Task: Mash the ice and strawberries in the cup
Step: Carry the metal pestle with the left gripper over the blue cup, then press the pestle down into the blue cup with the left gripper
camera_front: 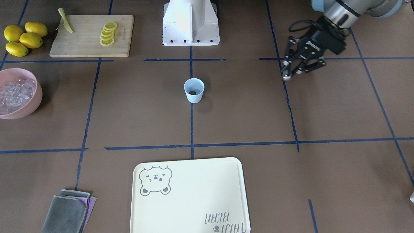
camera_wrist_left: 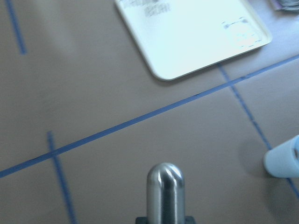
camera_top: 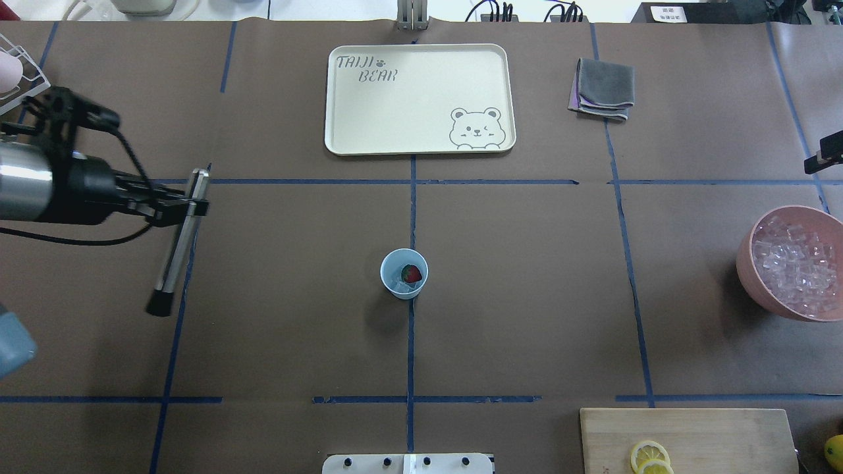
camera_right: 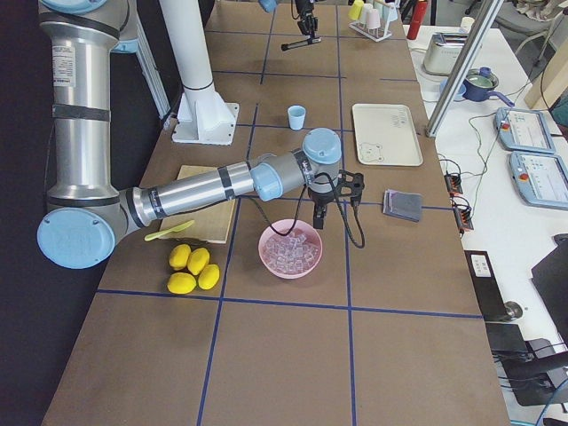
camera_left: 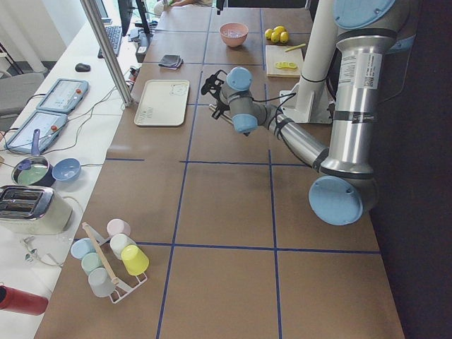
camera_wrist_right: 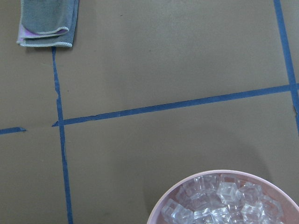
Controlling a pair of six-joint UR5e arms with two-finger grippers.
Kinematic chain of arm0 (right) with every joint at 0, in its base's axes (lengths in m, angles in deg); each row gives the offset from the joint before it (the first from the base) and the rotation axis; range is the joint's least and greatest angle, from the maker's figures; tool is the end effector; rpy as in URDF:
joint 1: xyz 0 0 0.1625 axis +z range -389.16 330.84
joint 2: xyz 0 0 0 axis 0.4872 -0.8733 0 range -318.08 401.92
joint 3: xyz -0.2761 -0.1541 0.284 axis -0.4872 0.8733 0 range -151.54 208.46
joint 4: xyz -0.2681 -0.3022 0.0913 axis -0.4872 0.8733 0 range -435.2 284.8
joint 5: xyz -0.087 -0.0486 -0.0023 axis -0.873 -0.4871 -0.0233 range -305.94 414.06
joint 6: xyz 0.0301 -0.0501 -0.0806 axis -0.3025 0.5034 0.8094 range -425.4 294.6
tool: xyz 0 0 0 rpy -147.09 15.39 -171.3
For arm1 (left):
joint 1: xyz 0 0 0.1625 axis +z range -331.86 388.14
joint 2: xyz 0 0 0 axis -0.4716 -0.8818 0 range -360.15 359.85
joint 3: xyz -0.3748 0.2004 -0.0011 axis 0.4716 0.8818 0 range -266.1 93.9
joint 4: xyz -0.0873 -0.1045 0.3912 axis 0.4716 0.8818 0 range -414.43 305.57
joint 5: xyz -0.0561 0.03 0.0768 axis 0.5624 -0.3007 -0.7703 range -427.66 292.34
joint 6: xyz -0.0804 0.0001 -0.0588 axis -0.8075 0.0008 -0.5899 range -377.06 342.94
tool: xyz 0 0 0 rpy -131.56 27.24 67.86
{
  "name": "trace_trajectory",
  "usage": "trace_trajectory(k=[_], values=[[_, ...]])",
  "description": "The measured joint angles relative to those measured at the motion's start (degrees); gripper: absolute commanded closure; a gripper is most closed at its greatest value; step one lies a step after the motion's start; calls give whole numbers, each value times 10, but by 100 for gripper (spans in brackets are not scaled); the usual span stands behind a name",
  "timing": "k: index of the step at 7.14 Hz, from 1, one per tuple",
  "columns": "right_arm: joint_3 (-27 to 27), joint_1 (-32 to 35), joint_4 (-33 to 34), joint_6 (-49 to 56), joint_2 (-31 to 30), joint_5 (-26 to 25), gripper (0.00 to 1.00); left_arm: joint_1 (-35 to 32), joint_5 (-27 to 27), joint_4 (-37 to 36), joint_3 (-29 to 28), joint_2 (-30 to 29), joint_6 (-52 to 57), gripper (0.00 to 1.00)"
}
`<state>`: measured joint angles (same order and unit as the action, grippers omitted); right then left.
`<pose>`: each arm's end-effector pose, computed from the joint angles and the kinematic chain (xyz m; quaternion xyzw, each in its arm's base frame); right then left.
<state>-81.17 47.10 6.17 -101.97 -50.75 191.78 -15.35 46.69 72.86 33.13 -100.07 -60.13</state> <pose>-0.0546 -0.4747 0.4901 0.0156 -0.4431 0.0887 0.8919 0.2913 -0.4035 0.2579 0.3125 0.5436 0.1534 0.7637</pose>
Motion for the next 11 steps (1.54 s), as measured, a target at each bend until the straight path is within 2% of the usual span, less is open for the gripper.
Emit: trace_trajectory(k=[2,3,4,5,6,7,8,11], values=[[-1,0,-1,0,-1,5,1,59,-109,-28,-11,-136,88,98],[-2,2,-1,0,-2,8,1,83,-152,-2,-31,-168,116,100],[-2,8,-1,1,-4,15,1,106,-205,60,-70,-182,127,100],[-2,19,-1,4,-8,23,1,141,-284,135,-111,-187,131,100],[-2,31,-2,22,-17,27,1,178,-366,189,-136,-189,135,100],[-1,42,-1,52,-26,27,1,202,-416,215,-147,-193,142,100],[-2,50,-1,69,-30,27,1,214,-437,233,-152,-200,149,100],[-2,56,-1,79,-31,26,1,234,-452,302,-194,-209,164,100]])
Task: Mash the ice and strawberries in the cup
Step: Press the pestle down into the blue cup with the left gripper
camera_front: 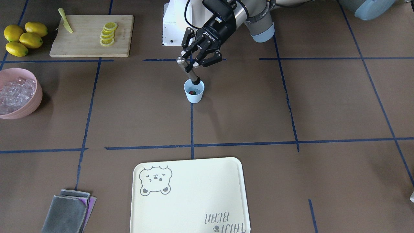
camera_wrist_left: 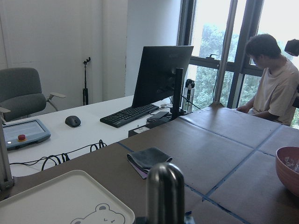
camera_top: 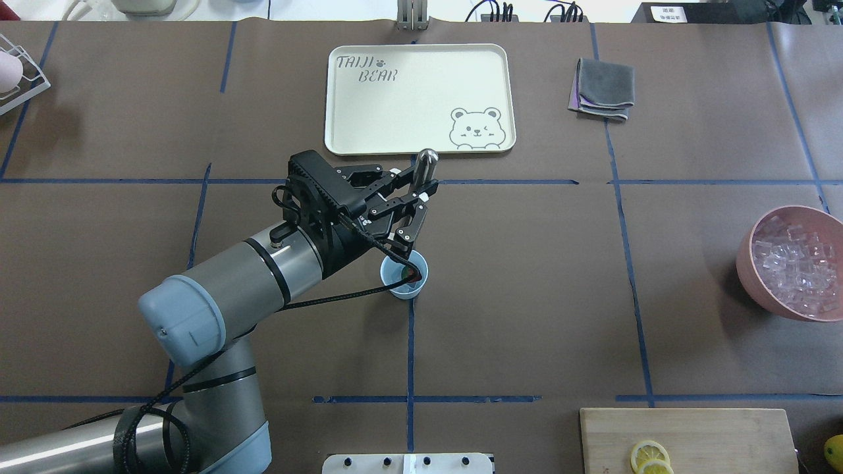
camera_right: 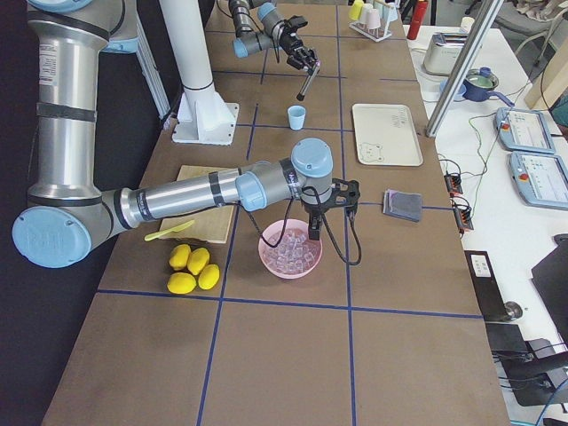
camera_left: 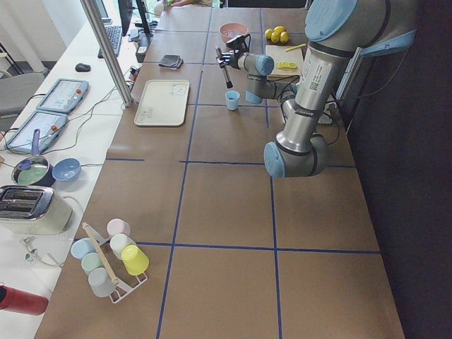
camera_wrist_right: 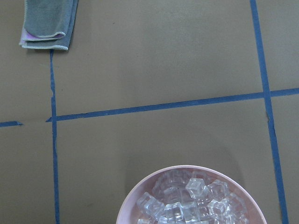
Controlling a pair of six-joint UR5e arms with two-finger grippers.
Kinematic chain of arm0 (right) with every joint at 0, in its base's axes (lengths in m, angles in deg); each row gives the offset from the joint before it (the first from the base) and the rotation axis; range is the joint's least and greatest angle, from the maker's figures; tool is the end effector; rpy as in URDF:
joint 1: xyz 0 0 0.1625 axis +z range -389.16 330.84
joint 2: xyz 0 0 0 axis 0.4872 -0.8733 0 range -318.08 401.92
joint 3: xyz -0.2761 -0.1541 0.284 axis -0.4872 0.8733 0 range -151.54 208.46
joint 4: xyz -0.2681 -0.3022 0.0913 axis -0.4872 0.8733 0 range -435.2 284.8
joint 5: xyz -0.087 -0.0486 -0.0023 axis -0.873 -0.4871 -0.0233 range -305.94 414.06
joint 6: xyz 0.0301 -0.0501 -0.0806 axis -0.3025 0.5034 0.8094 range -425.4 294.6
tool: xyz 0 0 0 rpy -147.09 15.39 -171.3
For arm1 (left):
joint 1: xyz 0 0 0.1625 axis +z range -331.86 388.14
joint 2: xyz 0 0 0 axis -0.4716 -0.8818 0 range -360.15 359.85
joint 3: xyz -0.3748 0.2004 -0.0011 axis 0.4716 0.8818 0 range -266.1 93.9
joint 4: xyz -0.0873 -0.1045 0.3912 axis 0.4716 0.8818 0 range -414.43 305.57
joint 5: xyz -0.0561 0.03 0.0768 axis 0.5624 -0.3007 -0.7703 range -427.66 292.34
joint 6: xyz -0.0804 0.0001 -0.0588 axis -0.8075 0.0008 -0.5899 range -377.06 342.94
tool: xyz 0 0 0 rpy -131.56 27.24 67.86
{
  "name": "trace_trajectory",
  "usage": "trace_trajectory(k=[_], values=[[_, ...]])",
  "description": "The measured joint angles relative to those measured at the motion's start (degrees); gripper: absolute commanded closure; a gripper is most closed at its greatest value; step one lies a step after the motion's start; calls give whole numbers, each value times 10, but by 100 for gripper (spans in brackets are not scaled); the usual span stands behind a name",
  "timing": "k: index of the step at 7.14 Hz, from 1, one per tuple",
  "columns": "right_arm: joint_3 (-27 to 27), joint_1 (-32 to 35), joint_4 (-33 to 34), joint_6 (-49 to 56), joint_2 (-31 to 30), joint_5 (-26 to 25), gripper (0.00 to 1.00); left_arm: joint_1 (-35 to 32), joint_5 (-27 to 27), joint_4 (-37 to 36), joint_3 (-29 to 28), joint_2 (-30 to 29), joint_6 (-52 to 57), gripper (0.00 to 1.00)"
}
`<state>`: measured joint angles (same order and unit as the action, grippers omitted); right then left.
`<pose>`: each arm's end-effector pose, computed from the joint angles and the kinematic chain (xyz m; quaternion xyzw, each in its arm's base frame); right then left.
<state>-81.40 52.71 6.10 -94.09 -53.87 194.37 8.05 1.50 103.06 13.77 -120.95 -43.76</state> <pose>-0.0080 -0.4574 0.5101 0.0379 -0.4518 0.0758 0.8881 0.4797 -0.3551 0.1482 0.6090 0.5241 0.0762 0.5904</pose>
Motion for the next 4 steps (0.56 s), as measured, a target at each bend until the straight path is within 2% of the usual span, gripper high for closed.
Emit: trace_trajectory(k=[4], values=[[1,0,0,0,-1,0,1,15,-3,10,-35,-3,12,100]])
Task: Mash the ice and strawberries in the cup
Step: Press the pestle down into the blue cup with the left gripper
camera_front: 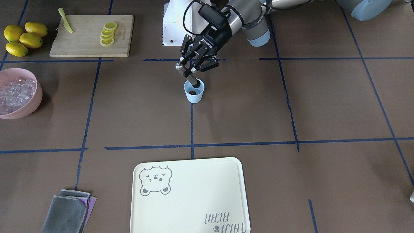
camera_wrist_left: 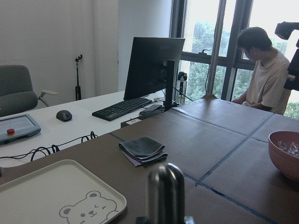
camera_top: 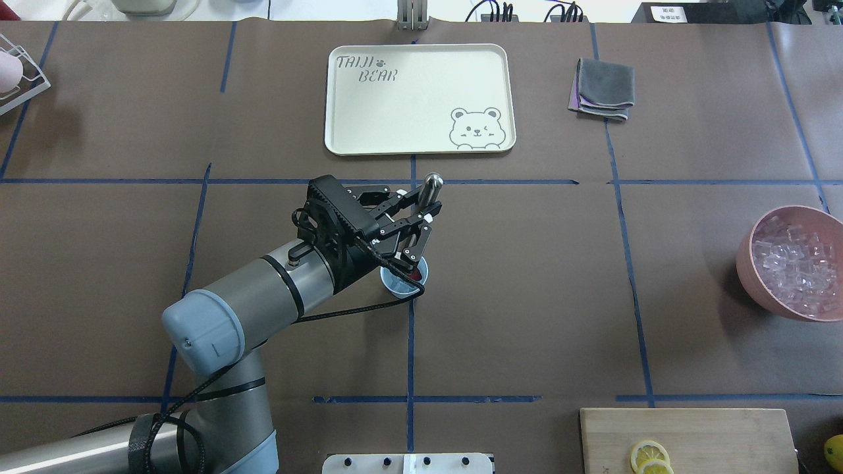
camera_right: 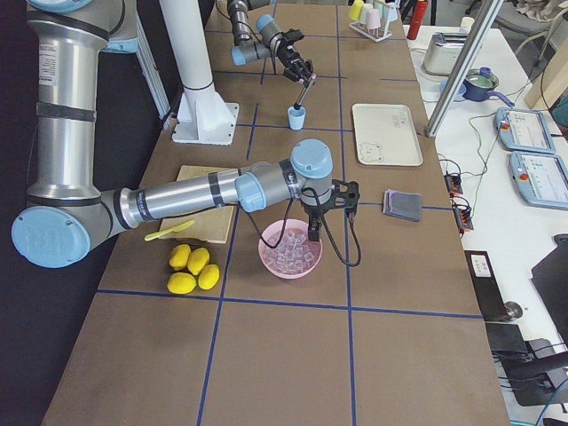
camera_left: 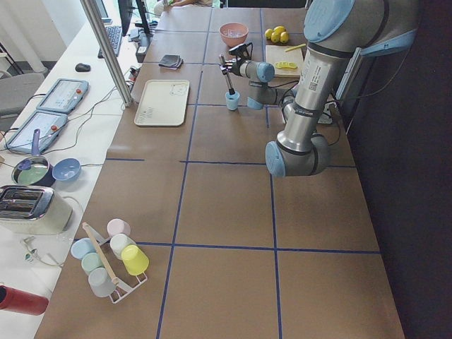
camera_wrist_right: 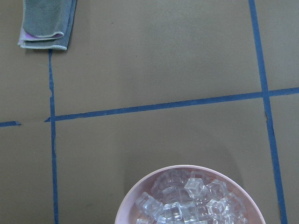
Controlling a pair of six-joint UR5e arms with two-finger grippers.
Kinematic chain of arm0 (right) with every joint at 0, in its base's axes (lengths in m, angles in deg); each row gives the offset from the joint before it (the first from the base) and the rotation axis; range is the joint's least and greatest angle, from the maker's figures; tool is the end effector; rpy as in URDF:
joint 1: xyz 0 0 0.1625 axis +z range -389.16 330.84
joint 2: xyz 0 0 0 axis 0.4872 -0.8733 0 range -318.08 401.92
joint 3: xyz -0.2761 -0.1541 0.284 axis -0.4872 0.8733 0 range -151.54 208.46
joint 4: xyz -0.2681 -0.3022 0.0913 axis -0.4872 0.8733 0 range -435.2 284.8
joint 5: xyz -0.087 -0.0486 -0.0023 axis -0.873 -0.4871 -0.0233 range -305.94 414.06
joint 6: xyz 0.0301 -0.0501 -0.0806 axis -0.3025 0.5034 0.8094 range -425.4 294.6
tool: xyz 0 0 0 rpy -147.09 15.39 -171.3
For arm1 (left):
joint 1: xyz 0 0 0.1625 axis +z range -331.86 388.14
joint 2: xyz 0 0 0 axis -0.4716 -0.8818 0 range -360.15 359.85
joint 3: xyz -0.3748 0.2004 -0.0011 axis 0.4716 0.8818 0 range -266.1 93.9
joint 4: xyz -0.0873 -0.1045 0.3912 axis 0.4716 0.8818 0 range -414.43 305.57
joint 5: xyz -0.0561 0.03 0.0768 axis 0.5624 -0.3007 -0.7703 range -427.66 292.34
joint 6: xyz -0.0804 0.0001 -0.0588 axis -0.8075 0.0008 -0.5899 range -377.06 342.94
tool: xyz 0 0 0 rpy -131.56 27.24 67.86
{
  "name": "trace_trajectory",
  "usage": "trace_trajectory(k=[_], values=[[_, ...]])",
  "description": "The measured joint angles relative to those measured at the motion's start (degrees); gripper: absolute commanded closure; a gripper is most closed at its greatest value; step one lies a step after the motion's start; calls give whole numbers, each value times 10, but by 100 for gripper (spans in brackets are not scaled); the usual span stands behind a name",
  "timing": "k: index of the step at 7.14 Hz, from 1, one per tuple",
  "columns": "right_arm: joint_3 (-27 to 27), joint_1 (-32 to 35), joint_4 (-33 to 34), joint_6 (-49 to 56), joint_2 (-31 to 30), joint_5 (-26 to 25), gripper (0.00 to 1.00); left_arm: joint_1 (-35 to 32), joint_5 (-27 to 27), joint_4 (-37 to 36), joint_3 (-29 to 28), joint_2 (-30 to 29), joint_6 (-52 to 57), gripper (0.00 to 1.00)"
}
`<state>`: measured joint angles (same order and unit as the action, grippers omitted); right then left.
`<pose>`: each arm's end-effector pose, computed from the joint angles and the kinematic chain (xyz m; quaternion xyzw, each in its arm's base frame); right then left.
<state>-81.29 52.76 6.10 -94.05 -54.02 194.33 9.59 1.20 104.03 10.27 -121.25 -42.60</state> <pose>-0.0074 -0.4567 0.5123 0.0364 -0.4510 0.0769 0.8884 0.5082 -0.3490 0.1665 0.6027 0.5144 0.0960 0.6024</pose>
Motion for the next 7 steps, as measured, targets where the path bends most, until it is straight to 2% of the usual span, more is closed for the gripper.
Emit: trace_trajectory(k=[7], values=[[2,0,0,-1,0,-1,1,13,-2,-1,-42,-11,2,100]])
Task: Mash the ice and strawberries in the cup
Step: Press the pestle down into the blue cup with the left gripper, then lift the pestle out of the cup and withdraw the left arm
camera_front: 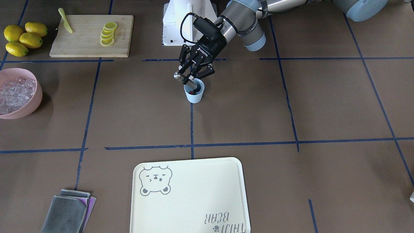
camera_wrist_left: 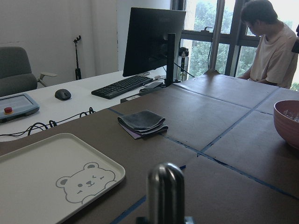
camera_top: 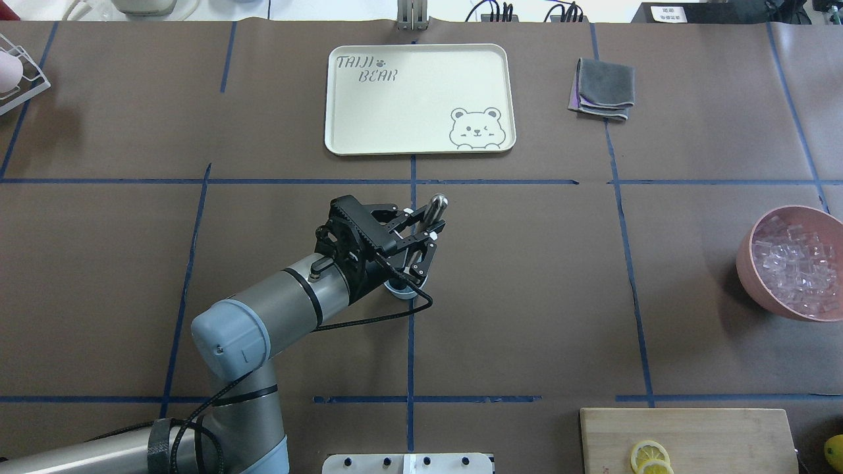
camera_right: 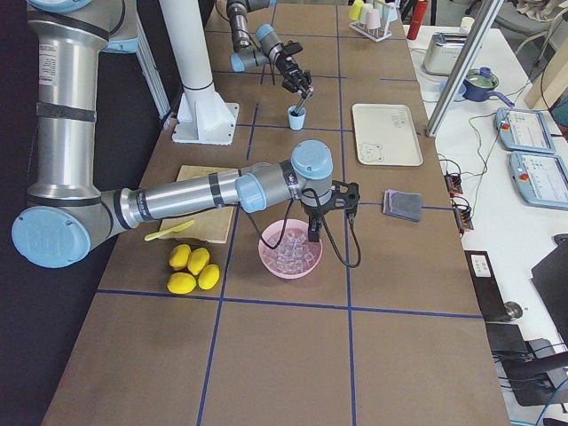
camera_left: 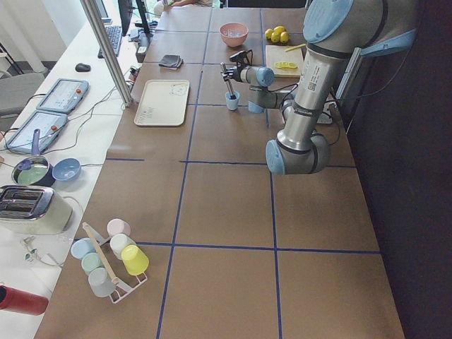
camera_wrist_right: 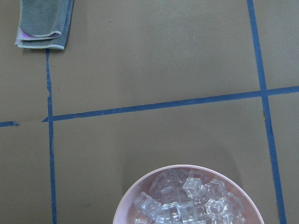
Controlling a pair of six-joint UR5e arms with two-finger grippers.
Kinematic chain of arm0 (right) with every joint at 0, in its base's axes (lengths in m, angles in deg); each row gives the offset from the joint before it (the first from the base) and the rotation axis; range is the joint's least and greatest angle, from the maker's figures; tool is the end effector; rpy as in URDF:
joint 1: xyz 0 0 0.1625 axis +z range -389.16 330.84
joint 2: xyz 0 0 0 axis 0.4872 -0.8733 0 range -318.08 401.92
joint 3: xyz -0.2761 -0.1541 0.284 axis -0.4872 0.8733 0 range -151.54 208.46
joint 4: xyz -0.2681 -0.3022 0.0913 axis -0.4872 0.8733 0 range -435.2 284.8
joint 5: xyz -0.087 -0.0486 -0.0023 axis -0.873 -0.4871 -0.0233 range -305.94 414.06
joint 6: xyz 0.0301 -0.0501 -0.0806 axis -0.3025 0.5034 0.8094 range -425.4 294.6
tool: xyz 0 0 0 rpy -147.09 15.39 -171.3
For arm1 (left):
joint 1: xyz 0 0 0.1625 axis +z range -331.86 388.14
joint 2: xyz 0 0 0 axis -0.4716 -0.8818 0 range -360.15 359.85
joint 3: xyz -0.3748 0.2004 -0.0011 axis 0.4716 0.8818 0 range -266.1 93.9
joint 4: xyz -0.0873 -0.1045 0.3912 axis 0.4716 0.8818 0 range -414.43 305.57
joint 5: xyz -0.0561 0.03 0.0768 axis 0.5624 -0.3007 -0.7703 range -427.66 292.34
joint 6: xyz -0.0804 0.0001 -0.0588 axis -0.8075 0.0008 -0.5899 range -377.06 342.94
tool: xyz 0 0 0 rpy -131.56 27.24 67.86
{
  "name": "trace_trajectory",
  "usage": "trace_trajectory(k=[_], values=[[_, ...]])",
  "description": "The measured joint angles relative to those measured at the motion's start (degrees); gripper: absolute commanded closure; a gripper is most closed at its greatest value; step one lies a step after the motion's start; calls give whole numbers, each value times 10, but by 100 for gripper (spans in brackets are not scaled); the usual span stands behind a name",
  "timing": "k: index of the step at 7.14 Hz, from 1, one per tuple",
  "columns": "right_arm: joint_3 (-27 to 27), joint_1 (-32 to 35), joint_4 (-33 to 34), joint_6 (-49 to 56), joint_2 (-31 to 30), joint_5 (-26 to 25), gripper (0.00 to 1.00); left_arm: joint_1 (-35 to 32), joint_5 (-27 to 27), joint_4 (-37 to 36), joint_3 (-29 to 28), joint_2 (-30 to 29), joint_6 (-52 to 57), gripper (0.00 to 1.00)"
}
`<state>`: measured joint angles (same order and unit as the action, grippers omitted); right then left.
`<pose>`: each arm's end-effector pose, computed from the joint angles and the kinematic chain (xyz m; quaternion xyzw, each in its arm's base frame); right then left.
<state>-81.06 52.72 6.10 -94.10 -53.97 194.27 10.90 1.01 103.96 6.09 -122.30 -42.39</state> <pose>-0.0078 -0.4573 0.5140 0.0348 -0.4503 0.0778 0.8888 0.5405 -0.3453 0.1834 0.5904 0.5040 0.1144 0.6199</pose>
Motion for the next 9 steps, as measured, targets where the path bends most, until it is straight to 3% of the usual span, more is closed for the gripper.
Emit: trace_trajectory(k=[4,6,9], values=[[-2,0,0,0,-1,1,1,5,-1,0,3,-2,6,100],[-2,0,0,0,-2,2,1,4,-27,-2,19,-10,6,100],[-1,0,-1,0,-4,0,1,-45,-49,-66,84,-9,18,100]])
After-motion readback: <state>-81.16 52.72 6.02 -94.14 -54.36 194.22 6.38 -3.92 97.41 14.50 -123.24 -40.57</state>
